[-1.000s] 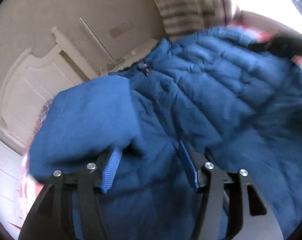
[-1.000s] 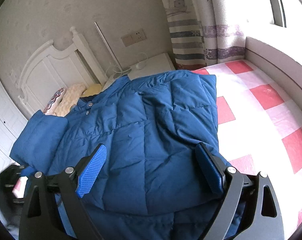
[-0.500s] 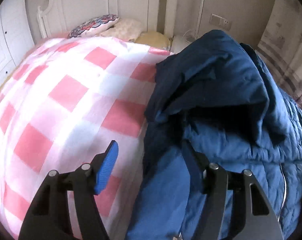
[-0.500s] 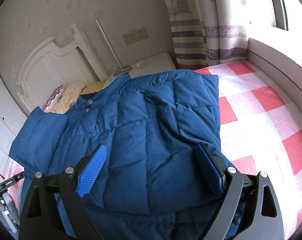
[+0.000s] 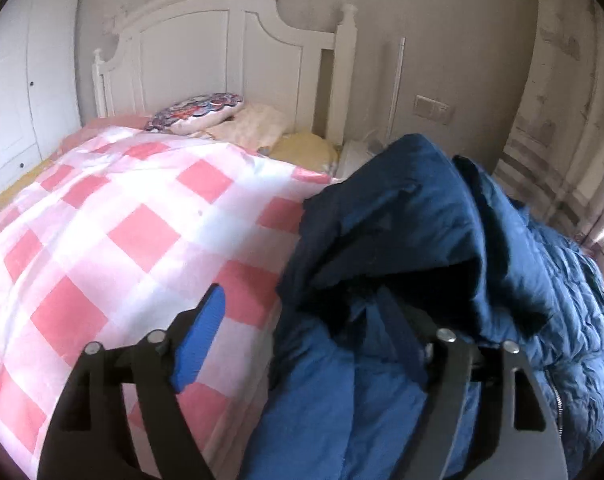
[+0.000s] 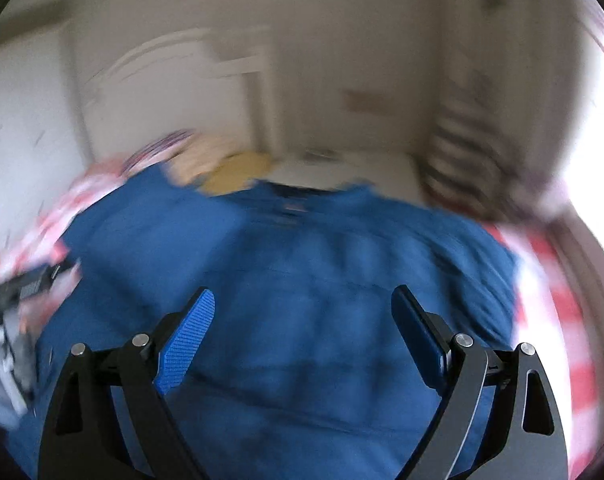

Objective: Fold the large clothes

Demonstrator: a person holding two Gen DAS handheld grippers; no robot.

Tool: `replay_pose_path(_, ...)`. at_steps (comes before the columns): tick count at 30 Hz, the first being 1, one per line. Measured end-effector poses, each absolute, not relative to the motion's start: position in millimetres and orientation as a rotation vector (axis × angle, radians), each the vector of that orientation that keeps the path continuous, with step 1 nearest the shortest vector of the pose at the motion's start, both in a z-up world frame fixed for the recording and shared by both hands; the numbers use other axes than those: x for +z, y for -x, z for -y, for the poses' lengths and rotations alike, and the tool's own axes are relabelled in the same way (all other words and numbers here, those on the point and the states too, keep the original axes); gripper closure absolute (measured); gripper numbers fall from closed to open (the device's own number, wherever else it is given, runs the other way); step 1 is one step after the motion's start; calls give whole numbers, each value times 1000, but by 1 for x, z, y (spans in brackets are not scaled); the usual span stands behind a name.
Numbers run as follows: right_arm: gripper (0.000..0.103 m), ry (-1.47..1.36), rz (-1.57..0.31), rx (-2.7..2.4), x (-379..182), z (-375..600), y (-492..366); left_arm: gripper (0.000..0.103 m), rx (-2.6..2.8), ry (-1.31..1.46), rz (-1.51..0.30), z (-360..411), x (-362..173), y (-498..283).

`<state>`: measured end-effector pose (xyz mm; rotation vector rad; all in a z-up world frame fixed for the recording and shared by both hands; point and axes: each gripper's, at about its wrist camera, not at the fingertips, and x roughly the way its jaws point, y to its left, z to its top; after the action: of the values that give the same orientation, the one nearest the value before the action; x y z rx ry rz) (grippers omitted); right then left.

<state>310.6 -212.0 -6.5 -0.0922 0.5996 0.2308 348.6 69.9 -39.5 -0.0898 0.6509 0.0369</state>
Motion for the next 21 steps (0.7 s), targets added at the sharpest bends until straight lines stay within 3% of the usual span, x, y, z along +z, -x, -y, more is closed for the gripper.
replay_pose_path(3, 16, 260, -616, 275, -15, 157, -324, 24, 48, 15, -756, -57, -59, -366)
replay_pose_path(5, 23, 316, -653, 303, -25, 133, -334, 23, 45, 14, -793, -56, -64, -371)
replay_pose_path(14, 25, 425, -675, 209, -41, 92, -372, 19, 66, 13, -795, -54, -69, -370)
replay_pose_path(15, 28, 447, -668, 211, -41, 87, -371, 18, 67, 16, -796, -54, -69, -370)
replay_pose_path(16, 38, 471, -660, 241, -41, 84, -369, 17, 69, 17, -797, -55, -68, -369)
replay_pose_path(17, 59, 471, -647, 260, -37, 85, -366, 17, 70, 17, -797, -56, -68, -370)
replay_pose_path(18, 69, 443, -624, 271, -28, 91, -363, 16, 73, 17, -798, -56, -68, -370)
replay_pose_path(21, 80, 219, -530, 280, 12, 140, -348, 15, 76, 19, -800, -57, -68, -370)
